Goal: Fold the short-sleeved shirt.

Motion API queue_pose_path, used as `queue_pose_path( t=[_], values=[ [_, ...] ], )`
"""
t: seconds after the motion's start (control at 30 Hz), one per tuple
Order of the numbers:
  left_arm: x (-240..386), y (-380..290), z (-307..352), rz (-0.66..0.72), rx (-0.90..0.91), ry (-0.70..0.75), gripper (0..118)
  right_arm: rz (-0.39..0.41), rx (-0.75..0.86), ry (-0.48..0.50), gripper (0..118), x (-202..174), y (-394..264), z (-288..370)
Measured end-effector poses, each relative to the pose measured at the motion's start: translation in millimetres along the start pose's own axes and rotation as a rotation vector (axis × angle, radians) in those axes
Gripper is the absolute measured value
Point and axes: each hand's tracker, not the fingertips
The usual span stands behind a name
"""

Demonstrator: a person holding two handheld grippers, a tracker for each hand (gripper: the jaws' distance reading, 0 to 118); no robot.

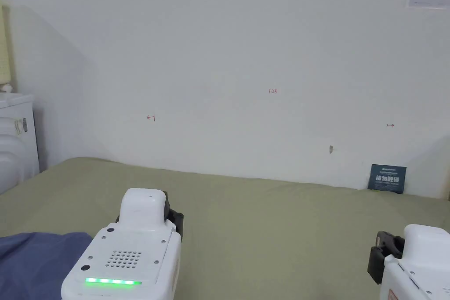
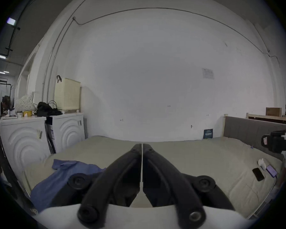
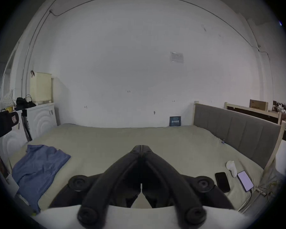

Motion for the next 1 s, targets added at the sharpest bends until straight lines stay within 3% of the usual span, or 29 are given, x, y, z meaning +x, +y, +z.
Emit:
queue_pose_path(
  t=[0.07,0.23,0.4,0.63,0.77,1.0],
  values=[
    [-6.3,2.5,3.4,0.007,-0.007,-0.002,0,0.012,0.006,0.014,1,-8.4,2.9,-0.3],
    [-41.4,12.6,23.6,0.002,0.016,0.075,0,0.080,0.062,0.173,1,-57.8,16.5,3.8],
    [-101.7,20.3,64.0,-0.018,0.013,0.257,0,0.111,0.094,0.398,1,-131.8,22.2,10.4],
    [-174.4,19.4,139.8,-0.012,-0.018,0.522,1,0.089,0.094,0.713,1,-232.5,15.8,28.8],
    [-199.2,15.3,160.4,-0.003,-0.040,0.587,1,0.100,0.057,0.790,1,-263.1,4.8,31.3],
    [-214.1,5.4,127.4,0.022,-0.105,0.548,0,0.118,-0.004,0.787,1,-259.0,-13.8,8.7]
  ],
)
